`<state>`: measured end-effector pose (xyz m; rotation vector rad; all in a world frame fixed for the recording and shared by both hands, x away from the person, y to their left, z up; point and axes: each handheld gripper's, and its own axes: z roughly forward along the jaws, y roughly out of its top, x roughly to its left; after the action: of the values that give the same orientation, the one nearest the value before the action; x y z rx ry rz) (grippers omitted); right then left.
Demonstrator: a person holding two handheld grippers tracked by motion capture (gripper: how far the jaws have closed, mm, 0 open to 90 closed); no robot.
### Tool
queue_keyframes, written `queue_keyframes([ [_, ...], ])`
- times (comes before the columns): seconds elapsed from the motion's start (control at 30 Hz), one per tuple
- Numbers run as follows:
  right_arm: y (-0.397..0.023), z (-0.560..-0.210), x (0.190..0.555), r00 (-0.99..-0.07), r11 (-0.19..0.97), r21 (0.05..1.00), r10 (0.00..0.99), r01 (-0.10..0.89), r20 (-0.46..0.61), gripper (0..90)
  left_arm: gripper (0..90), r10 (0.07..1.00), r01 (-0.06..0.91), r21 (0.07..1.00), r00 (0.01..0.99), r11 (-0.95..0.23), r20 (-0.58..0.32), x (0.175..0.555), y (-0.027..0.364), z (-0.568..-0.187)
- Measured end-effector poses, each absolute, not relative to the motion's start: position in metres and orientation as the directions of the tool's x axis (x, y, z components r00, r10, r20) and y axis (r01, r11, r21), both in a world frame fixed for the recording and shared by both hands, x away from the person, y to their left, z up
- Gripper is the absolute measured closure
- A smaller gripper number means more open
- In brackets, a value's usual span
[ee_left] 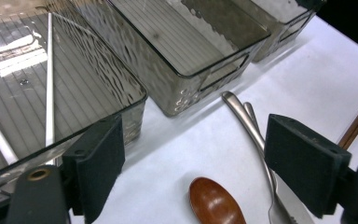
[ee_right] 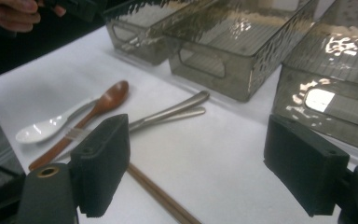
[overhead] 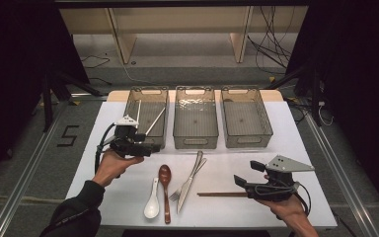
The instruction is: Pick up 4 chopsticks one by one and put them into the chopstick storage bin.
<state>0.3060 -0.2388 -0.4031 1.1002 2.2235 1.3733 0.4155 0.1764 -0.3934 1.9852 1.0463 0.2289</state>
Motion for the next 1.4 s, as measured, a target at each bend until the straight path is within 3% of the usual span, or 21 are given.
queue_keyframes([
  [0.5,-0.240,-0.405,0.331,-0.735,0.463,0.737,0.675,0.493,0.068,25.1,18.8,0.719,0.543,0.801,0.659,-0.253,-0.220,0.387,0.174,-0.401],
  [0.93,-0.226,-0.417,0.337,-0.835,0.713,0.526,0.551,0.464,-0.010,38.0,18.0,0.689,0.507,0.821,0.695,-0.265,-0.207,0.355,0.172,-0.399],
  [1.4,-0.217,-0.436,0.332,-0.884,0.818,0.393,0.467,0.420,-0.028,51.6,17.9,0.677,0.488,0.824,0.713,-0.289,-0.185,0.346,0.169,-0.403],
])
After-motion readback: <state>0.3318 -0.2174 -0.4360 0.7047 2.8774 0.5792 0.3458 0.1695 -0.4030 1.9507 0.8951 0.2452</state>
